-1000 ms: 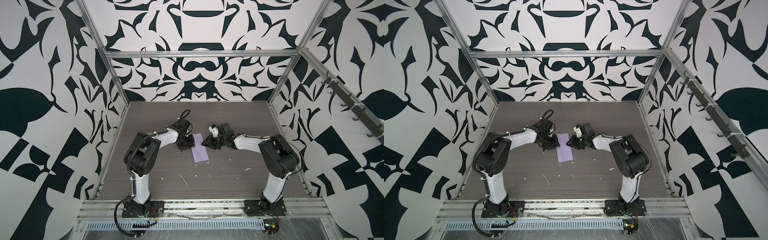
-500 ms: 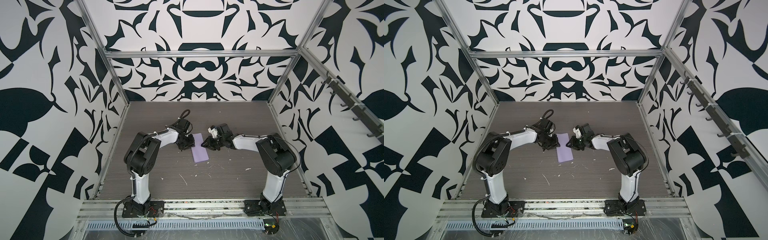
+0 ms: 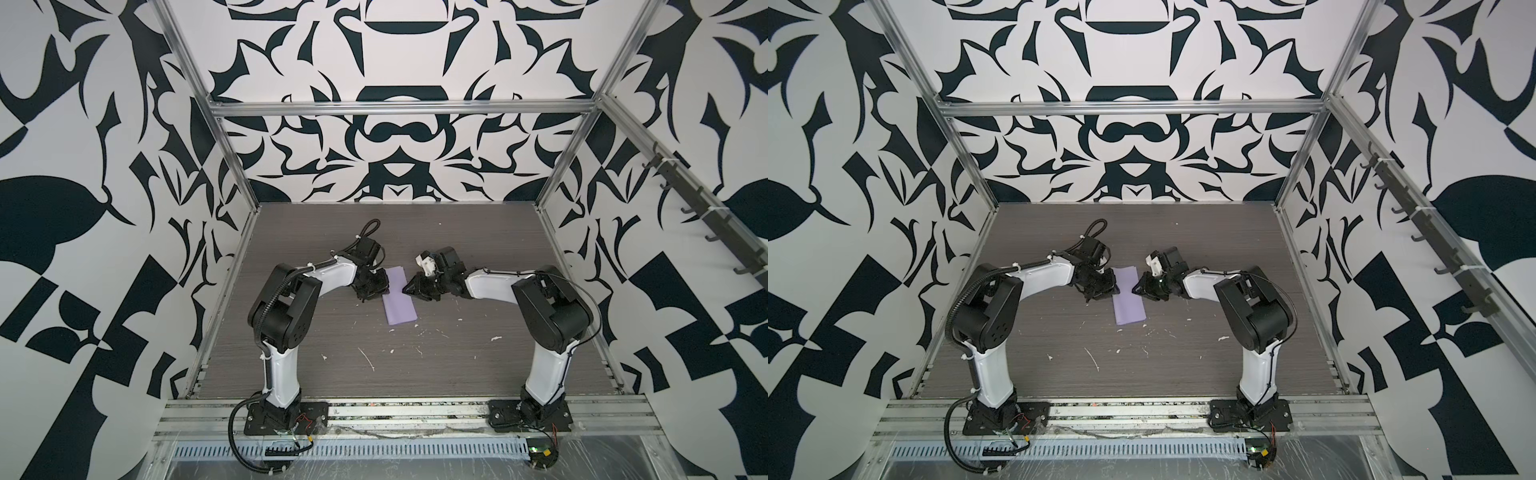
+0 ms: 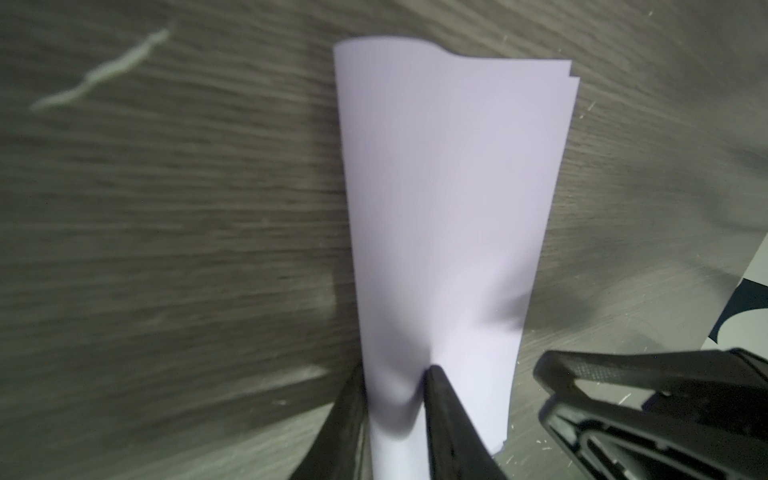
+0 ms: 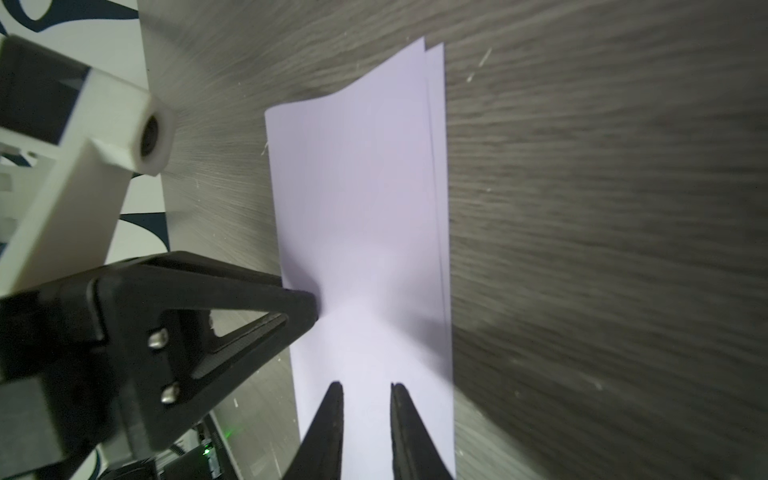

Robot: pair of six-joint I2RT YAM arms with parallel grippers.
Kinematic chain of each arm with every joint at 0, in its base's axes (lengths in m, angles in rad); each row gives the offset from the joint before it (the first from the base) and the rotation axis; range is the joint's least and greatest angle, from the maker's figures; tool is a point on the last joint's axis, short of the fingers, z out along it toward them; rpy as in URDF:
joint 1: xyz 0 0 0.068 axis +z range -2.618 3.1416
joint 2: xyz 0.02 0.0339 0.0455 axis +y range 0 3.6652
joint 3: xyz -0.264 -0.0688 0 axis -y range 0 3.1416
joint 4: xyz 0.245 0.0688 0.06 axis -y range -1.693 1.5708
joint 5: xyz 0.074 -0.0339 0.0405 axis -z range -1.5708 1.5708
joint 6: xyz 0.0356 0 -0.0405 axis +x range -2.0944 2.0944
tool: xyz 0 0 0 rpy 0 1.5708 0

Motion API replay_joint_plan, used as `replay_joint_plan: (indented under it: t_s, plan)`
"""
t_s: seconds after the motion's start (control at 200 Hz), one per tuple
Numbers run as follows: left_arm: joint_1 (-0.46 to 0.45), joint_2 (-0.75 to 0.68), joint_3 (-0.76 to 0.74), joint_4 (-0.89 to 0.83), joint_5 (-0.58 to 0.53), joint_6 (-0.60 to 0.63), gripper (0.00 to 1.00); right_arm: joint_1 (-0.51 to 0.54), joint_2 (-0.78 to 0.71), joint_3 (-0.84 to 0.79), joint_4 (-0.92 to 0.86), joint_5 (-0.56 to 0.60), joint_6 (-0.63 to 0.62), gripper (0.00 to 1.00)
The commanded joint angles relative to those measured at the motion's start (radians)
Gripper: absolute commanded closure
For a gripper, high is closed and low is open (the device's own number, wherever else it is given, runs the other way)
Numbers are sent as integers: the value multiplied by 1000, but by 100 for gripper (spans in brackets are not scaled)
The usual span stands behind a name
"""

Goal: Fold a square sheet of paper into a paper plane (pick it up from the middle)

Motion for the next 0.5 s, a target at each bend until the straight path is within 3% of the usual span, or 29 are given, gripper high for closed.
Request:
replay_joint_plan:
  t_s: [0.0,0.275,0.495]
  plan:
    - [-3,131,-86,-134,-109,25,71,-17,-94,10,-27,88,-53,75]
    - [-3,132,-90,-134,-97,54,70,-129,-238,-108,-30,234,-42,75]
    - [-3,158,-78,-132,-92,77,71,-136,-238,-115,-48,242,-50,75]
